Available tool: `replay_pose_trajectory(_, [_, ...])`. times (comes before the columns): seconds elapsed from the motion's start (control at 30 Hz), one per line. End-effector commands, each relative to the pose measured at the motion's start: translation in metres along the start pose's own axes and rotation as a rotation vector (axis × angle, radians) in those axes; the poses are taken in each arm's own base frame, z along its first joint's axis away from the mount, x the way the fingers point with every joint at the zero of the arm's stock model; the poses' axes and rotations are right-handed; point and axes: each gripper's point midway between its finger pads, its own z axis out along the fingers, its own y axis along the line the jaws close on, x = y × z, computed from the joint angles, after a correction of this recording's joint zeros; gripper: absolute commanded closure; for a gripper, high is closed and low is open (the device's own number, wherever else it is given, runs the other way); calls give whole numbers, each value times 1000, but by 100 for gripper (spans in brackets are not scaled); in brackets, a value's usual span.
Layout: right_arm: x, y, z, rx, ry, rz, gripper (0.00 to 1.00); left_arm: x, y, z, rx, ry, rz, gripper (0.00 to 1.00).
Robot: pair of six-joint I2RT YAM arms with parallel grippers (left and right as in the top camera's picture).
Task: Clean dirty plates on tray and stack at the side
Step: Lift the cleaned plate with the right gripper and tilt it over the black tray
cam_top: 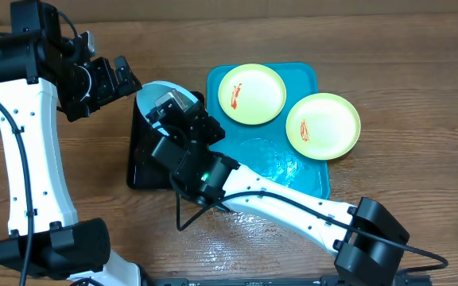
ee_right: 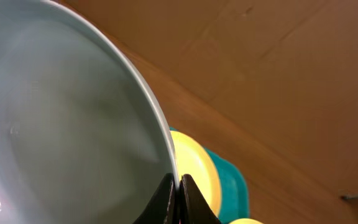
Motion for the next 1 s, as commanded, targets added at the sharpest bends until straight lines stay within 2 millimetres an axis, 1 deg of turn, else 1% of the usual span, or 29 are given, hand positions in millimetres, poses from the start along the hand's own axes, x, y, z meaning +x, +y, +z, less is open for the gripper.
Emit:
replay_pose_trajectory(0.0, [-22, -33, -12, 73, -40, 36, 96, -2, -4, -11, 3, -37, 36, 0])
replay_pose_trajectory(0.97, [-25, -33, -11, 72, -51, 56, 96, -2, -4, -11, 3, -37, 36, 0])
